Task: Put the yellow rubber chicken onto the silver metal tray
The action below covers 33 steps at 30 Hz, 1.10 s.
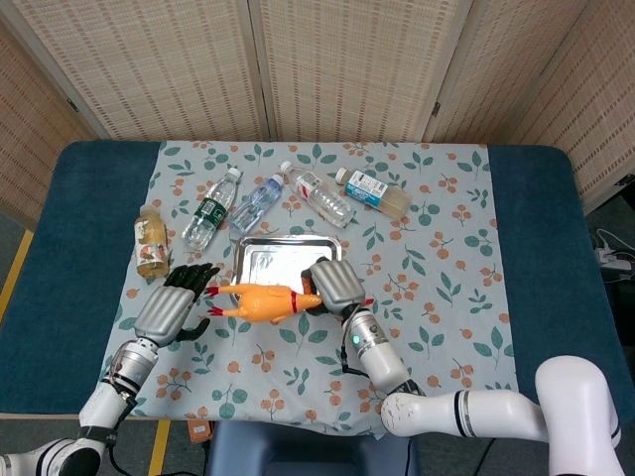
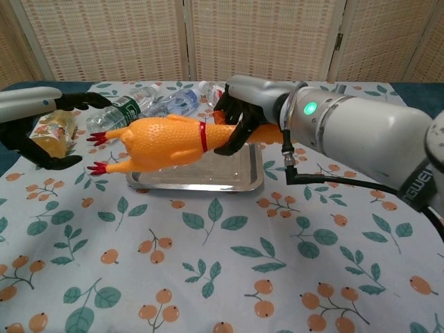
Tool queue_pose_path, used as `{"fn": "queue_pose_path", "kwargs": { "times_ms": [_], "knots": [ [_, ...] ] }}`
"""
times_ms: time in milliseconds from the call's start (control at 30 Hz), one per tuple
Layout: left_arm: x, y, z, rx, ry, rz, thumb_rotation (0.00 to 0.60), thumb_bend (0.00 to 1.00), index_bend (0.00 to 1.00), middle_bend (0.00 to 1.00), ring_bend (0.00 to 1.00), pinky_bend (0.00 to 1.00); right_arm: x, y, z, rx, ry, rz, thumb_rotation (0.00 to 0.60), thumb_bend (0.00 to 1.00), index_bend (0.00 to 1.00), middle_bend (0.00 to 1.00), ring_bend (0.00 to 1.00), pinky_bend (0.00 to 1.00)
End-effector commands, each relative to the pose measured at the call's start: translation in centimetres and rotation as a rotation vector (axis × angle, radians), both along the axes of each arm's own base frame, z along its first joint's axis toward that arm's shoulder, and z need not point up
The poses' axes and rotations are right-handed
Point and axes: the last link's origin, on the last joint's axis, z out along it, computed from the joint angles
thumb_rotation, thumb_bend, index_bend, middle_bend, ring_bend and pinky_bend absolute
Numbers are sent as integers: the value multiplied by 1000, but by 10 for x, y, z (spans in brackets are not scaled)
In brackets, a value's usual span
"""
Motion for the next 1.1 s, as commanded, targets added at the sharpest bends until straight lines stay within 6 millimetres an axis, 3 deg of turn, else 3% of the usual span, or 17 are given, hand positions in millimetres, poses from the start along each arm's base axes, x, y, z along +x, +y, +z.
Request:
{"fn": "queue_pose_path", "kwargs": {
  "times_ms": [33,233,500,1100],
  "knots": [
    [2,-1,1,-14,-2,4,600,378,0,0,0,16,2,-4,-4,-11,14,-9,600,324,952,611,842,1000],
    [9,-7,-1,-104,-86,56,600,354,0,0,0,16,12,-9,-15,-23,-1,-30,600,323,952,611,842,1000],
    [21,2,-6,-84,-140,44,600,326,0,0,0,0,29,-5,-29,-9,-22,-18,600,323,953,612,843,1000],
    [29,9,-18,-122,-113,65,600,326,0,0,0,0,49,-3,-39,-32,-49,1,600,324,955,612,842,1000]
  ]
}}
